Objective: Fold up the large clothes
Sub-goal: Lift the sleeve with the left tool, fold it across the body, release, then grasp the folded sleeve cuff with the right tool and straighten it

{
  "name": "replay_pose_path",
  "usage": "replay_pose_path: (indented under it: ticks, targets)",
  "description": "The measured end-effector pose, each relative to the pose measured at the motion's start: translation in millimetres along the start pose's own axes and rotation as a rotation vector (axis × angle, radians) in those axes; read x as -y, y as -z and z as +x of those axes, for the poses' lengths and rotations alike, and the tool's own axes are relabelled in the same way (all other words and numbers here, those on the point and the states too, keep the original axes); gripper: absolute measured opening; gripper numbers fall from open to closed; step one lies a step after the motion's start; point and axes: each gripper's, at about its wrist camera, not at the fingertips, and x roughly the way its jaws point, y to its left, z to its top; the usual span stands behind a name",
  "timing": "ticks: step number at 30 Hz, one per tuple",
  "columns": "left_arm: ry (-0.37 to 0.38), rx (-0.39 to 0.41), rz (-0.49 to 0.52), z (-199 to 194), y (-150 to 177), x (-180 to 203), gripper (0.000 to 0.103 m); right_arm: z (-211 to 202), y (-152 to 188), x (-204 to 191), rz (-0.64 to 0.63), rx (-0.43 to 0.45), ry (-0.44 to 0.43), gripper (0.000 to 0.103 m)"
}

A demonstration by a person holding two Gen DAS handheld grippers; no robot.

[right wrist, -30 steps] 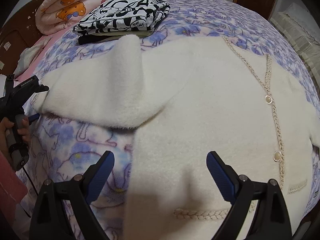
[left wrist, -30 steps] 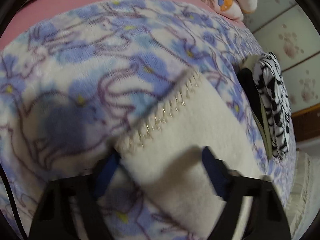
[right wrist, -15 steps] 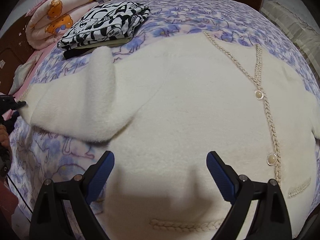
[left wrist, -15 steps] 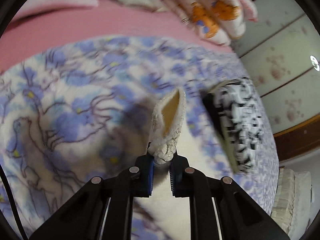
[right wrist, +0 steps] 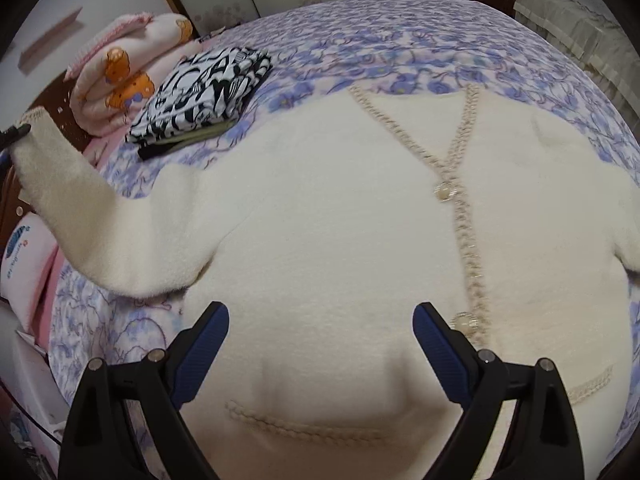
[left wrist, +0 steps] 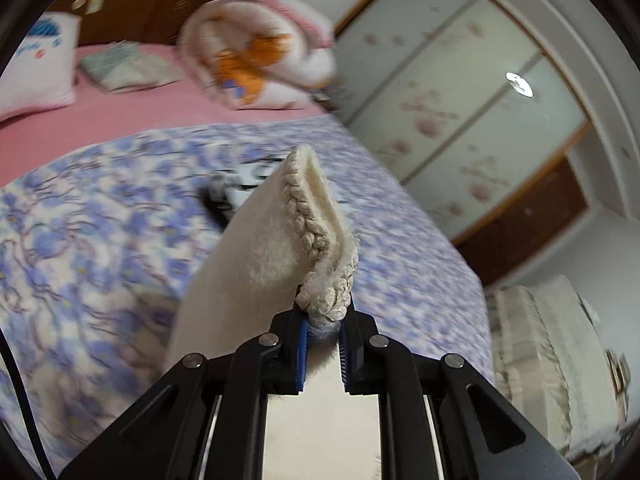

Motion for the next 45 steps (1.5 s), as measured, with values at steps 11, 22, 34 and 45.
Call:
replay_pose_path:
  ticks: [11,22,34,45]
  targets:
    - [0.234,-0.105,0.145,-2,110,167,0.010,-50,-2,108,0.086,0.115,-0.067,0.094]
    - [0.198,-0.427,0.367,81,262,249,0.011,-47,4,192,0.211,0.139,-0.054,0.094]
    - [0.069,-0.615,0.366,127,296,204,0.076,-11,1,229,0.267,0.028,-0.127,0.094]
    - [-0.412,-0.599,0.440,114,234,77,0.077,45,-6,234,0.476,-0.118,-0.272,0.071]
